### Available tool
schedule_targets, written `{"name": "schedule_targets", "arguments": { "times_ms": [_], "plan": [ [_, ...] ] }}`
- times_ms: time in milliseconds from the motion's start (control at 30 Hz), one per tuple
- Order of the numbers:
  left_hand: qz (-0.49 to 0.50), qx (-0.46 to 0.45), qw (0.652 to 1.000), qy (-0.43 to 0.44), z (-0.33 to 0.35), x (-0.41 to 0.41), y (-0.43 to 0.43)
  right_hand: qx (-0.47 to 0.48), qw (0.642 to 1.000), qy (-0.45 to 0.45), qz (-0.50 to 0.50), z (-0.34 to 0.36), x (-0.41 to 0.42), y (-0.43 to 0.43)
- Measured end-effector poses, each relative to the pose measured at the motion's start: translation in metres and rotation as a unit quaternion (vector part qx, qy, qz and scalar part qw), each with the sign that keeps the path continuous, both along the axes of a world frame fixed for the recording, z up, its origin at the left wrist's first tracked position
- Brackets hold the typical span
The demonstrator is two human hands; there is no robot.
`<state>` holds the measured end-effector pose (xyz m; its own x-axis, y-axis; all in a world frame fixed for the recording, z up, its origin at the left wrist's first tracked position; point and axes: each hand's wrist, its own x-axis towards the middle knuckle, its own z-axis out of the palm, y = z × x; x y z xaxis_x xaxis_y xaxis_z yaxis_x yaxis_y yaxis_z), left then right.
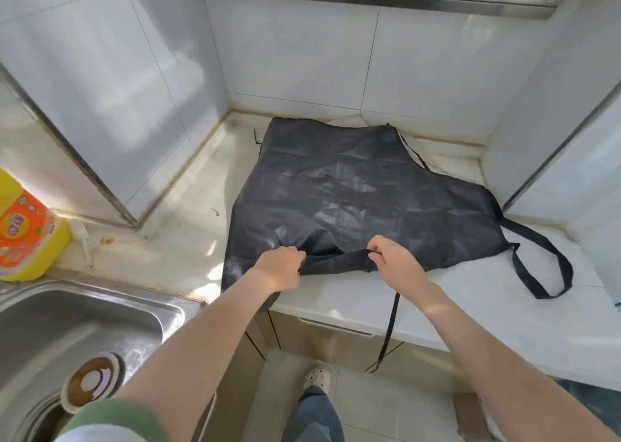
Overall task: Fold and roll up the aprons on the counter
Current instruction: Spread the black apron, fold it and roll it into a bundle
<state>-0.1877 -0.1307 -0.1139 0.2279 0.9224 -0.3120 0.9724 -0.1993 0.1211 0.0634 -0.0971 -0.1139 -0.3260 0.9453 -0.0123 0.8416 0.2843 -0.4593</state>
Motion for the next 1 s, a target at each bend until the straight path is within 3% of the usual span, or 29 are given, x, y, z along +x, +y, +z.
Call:
{"name": "schedule_targets", "arguments": {
  "times_ms": [133, 300, 400, 500, 633, 700, 800, 900, 1000],
  "plan": [
    [0.023, 0.010, 0.994, 0.103, 0.016, -0.025, 0.024, -0.038, 0.995, -0.093, 0.024, 0.001, 0.007, 0.028],
    [0.104, 0.079, 0.972, 0.196, 0.031, -0.040, 0.058, -0.084, 0.951, -0.291, 0.057, -0.004, 0.021, 0.055],
    [0.155, 0.126, 0.962, 0.186, 0.035, -0.042, 0.080, -0.128, 0.964, -0.235, -0.009, -0.007, 0.033, 0.079],
    [0.164, 0.248, 0.941, 0.161, 0.032, -0.046, 0.099, -0.134, 0.970, -0.182, -0.088, 0.002, 0.038, 0.105],
    [0.142, 0.345, 0.919, 0.126, 0.013, -0.052, 0.122, -0.081, 0.962, -0.228, -0.128, 0.006, 0.032, 0.132],
    [0.126, 0.356, 0.922, 0.085, 0.002, -0.053, 0.135, -0.024, 0.952, -0.269, -0.144, 0.002, 0.023, 0.142],
    [0.061, 0.308, 0.949, 0.016, -0.024, -0.055, 0.143, 0.053, 0.948, -0.258, -0.176, -0.017, 0.007, 0.149],
    [0.007, 0.225, 0.974, -0.002, -0.050, -0.062, 0.136, 0.111, 0.966, -0.209, -0.105, -0.035, -0.013, 0.147],
    [0.038, 0.207, 0.977, -0.037, -0.066, -0.076, 0.132, 0.172, 0.973, -0.117, 0.096, -0.045, -0.046, 0.133]
  ]
}}
